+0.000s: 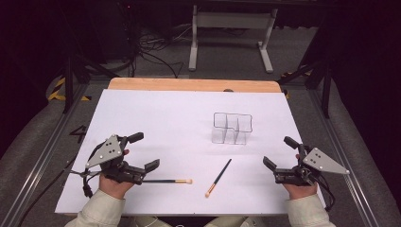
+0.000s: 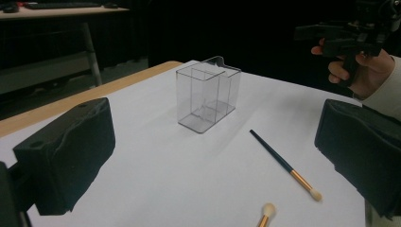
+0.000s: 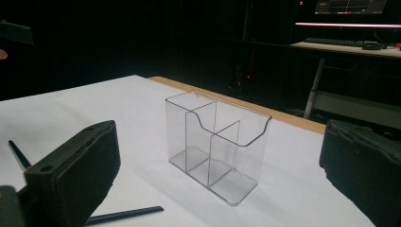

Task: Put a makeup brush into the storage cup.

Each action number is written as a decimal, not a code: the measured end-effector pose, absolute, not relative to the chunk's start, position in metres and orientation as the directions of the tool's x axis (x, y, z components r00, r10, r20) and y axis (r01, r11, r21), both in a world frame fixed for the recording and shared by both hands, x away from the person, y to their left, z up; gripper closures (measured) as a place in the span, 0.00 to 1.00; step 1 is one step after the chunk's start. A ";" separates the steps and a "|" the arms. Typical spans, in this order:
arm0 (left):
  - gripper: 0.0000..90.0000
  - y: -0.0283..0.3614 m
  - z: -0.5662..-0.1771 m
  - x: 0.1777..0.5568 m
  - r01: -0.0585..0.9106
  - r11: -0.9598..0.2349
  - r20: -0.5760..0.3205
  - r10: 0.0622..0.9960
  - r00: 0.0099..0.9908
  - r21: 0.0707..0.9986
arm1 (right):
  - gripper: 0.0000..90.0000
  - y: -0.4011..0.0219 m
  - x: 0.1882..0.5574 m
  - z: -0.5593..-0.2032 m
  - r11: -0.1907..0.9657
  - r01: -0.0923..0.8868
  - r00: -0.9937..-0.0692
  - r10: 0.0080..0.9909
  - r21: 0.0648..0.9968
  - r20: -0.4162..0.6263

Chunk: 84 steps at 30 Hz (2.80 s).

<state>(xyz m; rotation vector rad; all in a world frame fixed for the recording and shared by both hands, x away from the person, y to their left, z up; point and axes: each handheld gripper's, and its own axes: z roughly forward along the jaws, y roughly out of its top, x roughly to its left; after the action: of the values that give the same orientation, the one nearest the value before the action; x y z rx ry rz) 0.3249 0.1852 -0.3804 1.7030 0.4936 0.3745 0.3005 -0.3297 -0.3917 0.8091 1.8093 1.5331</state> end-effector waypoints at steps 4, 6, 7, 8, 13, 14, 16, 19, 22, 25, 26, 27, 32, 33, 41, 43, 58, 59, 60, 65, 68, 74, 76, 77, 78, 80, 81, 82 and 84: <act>0.00 0.179 -0.376 0.328 0.129 -0.189 -0.021 0.488 0.873 0.973 | 0.00 -0.330 0.301 -0.392 0.137 0.061 -0.617 0.784 0.989 -0.071; 0.00 0.174 -0.373 0.329 0.124 -0.241 0.011 0.490 0.872 0.963 | 0.00 -0.330 0.301 -0.392 0.137 0.062 -0.617 0.784 0.989 -0.069; 0.00 0.173 -0.371 0.328 0.120 -0.261 0.024 0.488 0.873 0.958 | 0.00 -0.330 0.301 -0.393 0.135 0.066 -0.617 0.784 0.989 -0.066; 0.00 0.171 -0.369 0.328 0.119 -0.277 0.033 0.487 0.873 0.954 | 0.00 -0.329 0.301 -0.393 0.137 0.066 -0.617 0.784 0.988 -0.067; 0.00 0.162 -0.361 0.331 0.128 -0.355 0.047 0.446 0.894 0.926 | 0.00 -0.329 0.302 -0.393 0.137 0.068 -0.618 0.783 0.988 -0.066; 0.00 0.161 -0.359 0.332 0.132 -0.372 0.049 0.439 0.897 0.919 | 0.00 -0.329 0.302 -0.393 0.137 0.068 -0.619 0.783 0.988 -0.065; 0.00 0.159 -0.357 0.333 0.137 -0.401 0.056 0.433 0.900 0.906 | 0.00 -0.330 0.301 -0.393 0.139 0.069 -0.617 0.784 0.988 -0.067; 0.00 0.155 -0.352 0.335 0.148 -0.458 0.066 0.418 0.906 0.876 | 0.00 -0.330 0.301 -0.394 0.142 0.070 -0.617 0.784 0.987 -0.069; 0.00 0.150 -0.348 0.335 0.147 -0.520 0.086 0.398 0.913 0.842 | 0.00 -0.331 0.301 -0.394 0.142 0.071 -0.616 0.785 0.987 -0.068; 0.00 0.147 -0.344 0.335 0.132 -0.554 0.117 0.391 0.913 0.822 | 0.00 -0.331 0.300 -0.394 0.142 0.074 -0.614 0.787 0.987 -0.067; 0.00 0.145 -0.343 0.335 0.133 -0.568 0.118 0.384 0.916 0.812 | 0.00 -0.331 0.300 -0.394 0.142 0.075 -0.614 0.787 0.987 -0.067; 0.00 0.144 -0.342 0.335 0.133 -0.581 0.123 0.379 0.917 0.803 | 0.00 -0.331 0.300 -0.395 0.142 0.076 -0.615 0.786 0.987 -0.066; 0.00 0.138 -0.340 0.337 0.140 -0.651 0.136 0.354 0.925 0.746 | 0.00 -0.330 0.300 -0.396 0.146 0.077 -0.622 0.780 0.986 -0.067; 0.00 0.137 -0.340 0.337 0.139 -0.665 0.140 0.349 0.927 0.733 | 0.00 -0.330 0.300 -0.396 0.147 0.077 -0.623 0.780 0.986 -0.068; 0.00 0.130 -0.341 0.340 0.166 -0.734 0.124 0.324 0.938 0.659 | 0.00 -0.331 0.298 -0.396 0.151 0.083 -0.619 0.782 0.985 -0.068; 0.00 0.128 -0.342 0.340 0.170 -0.749 0.123 0.318 0.940 0.640 | 0.00 -0.332 0.297 -0.396 0.152 0.083 -0.619 0.783 0.985 -0.068; 0.00 0.112 -0.357 0.344 0.213 -0.853 0.094 0.291 0.952 0.477 | 0.00 -0.336 0.293 -0.397 0.145 0.092 -0.611 0.789 0.985 -0.059; 0.00 0.111 -0.359 0.345 0.214 -0.855 0.091 0.289 0.953 0.472 | 0.00 -0.336 0.293 -0.397 0.145 0.092 -0.611 0.790 0.985 -0.059; 0.00 0.111 -0.360 0.345 0.217 -0.857 0.089 0.289 0.953 0.467 | 0.00 -0.336 0.293 -0.397 0.147 0.093 -0.611 0.789 0.985 -0.060; 0.00 0.106 -0.367 0.347 0.216 -0.884 0.088 0.275 0.957 0.414 | 0.00 -0.334 0.294 -0.400 0.158 0.102 -0.618 0.784 0.982 -0.062; 0.00 0.104 -0.371 0.348 0.216 -0.895 0.085 0.268 0.960 0.390 | 0.00 -0.333 0.294 -0.400 0.163 0.100 -0.620 0.781 0.982 -0.067; 0.00 0.103 -0.375 0.350 0.227 -0.897 0.074 0.274 0.959 0.379 | 0.00 -0.334 0.293 -0.400 0.158 0.102 -0.614 0.787 0.982 -0.062; 0.00 0.103 -0.377 0.351 0.230 -0.899 0.071 0.275 0.959 0.373 | 0.00 -0.334 0.294 -0.400 0.160 0.101 -0.615 0.786 0.982 -0.064; 0.00 0.102 -0.379 0.351 0.238 -0.898 0.064 0.280 0.958 0.370 | 0.00 -0.334 0.294 -0.400 0.161 0.101 -0.615 0.786 0.982 -0.065; 0.00 0.102 -0.379 0.351 0.240 -0.902 0.066 0.281 0.958 0.360 | 0.00 -0.334 0.294 -0.400 0.162 0.101 -0.615 0.786 0.982 -0.066; 0.01 0.100 -0.383 0.351 0.243 -0.903 0.066 0.283 0.957 0.354 | 0.00 -0.334 0.294 -0.400 0.161 0.102 -0.615 0.786 0.982 -0.065; 0.01 0.100 -0.383 0.352 0.238 -0.906 0.066 0.277 0.959 0.350 | 0.00 -0.334 0.294 -0.400 0.161 0.102 -0.615 0.786 0.982 -0.065; 0.01 0.100 -0.384 0.352 0.240 -0.908 0.071 0.280 0.957 0.343 | 0.00 -0.334 0.294 -0.400 0.161 0.103 -0.615 0.786 0.982 -0.064; 0.02 0.100 -0.387 0.353 0.249 -0.904 0.056 0.286 0.957 0.348 | 0.00 -0.335 0.294 -0.400 0.160 0.103 -0.616 0.785 0.982 -0.063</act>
<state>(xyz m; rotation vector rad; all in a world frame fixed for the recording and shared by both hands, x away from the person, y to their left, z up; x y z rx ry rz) 0.3534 0.1000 -0.3865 2.7665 0.3897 0.1502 0.2938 -0.3346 -0.4005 0.8416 1.8542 1.4988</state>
